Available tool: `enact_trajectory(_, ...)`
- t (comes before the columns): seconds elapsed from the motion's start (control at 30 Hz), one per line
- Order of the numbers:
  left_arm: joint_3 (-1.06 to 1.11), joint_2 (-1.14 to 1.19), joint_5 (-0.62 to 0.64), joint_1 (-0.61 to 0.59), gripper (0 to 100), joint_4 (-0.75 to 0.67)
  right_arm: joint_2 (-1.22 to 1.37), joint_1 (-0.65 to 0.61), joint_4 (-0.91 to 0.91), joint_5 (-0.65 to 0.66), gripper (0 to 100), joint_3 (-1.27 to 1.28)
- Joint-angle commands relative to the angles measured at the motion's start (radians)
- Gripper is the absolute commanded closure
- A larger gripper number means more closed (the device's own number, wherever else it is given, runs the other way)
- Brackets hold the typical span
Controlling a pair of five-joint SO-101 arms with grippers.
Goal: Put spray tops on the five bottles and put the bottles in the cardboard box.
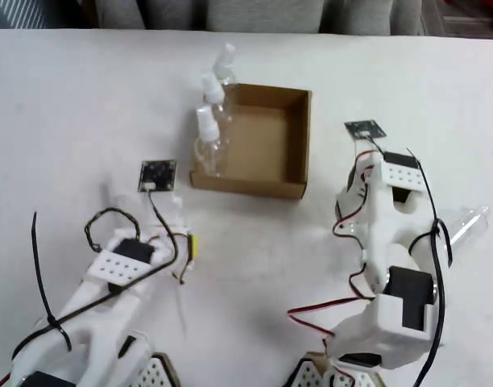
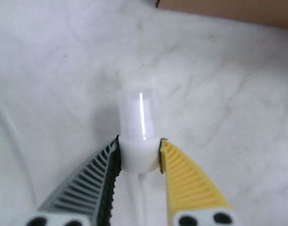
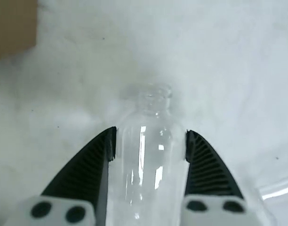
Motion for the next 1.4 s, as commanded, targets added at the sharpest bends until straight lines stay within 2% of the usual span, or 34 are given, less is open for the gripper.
enact_trajectory(0.0, -0.008, -0.03, -0.011, -0.007, 98, -0.018, -0.05, 0.005, -0.005, -0.046, 93.5, -0.011)
enact_trajectory(0.07, -0.008, -0.03, -0.011, -0.007, 98, -0.018, -0.053, 0.005, -0.012, -0.054, 92.0, -0.011)
enact_trajectory(0.27, -0.008, -0.03, -0.012, -0.007, 98, -0.018, -0.058, 0.001, -0.008, -0.058, 75.1, -0.015)
enact_trajectory(0.53, -0.008, -0.03, -0.012, -0.007, 98, -0.018, -0.124, 0.001, 0.097, -0.06, 77.6, -0.035)
enact_trajectory(0.63, -0.008, -0.03, -0.012, -0.007, 98, -0.018, -0.142, 0.007, 0.119, -0.115, 77.6, -0.021)
enact_trajectory(0.87, -0.006, -0.03, -0.012, -0.007, 98, -0.018, -0.116, 0.022, 0.054, -0.195, 77.9, 0.012)
enact_trajectory(1.37, -0.006, -0.03, -0.012, -0.007, 98, -0.018, -0.004, 0.021, 0.05, -0.196, 79.7, -0.023)
